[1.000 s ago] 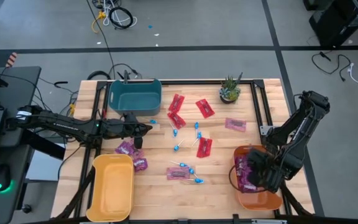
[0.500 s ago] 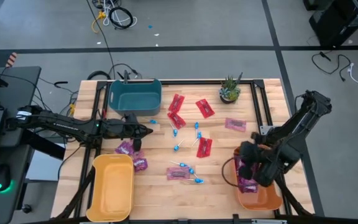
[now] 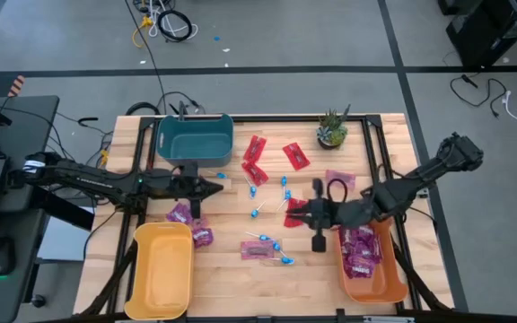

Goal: Sort candy
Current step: Put the purple candy into the orange bin

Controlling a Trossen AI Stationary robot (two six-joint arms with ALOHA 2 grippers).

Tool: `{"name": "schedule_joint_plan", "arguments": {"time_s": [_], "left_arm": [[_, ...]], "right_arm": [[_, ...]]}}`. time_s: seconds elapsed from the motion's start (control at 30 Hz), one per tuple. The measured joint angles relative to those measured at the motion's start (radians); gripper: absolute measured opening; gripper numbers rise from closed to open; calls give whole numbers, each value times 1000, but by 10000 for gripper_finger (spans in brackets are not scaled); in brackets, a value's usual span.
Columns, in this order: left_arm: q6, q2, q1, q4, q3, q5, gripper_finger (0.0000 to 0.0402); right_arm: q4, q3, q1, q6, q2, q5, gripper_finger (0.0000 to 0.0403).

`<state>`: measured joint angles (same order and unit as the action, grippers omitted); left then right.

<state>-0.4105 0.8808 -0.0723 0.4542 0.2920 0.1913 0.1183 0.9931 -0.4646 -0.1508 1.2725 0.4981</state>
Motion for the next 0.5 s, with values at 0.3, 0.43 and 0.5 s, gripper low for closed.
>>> {"name": "schedule_joint_plan", "arguments": {"time_s": [0.3,0.43,0.5], "left_arm": [[42,-25,0,97,0,0,1],[43,-52,0,133,0,-3,1],[42,-68,0,155,0,-12,1]], "right_arm": [[-375,-25,116,188,198,-152,16],[-509,-25,146,196,292,-183,17],[-571,-25,157,200,329,-186,17]]}}
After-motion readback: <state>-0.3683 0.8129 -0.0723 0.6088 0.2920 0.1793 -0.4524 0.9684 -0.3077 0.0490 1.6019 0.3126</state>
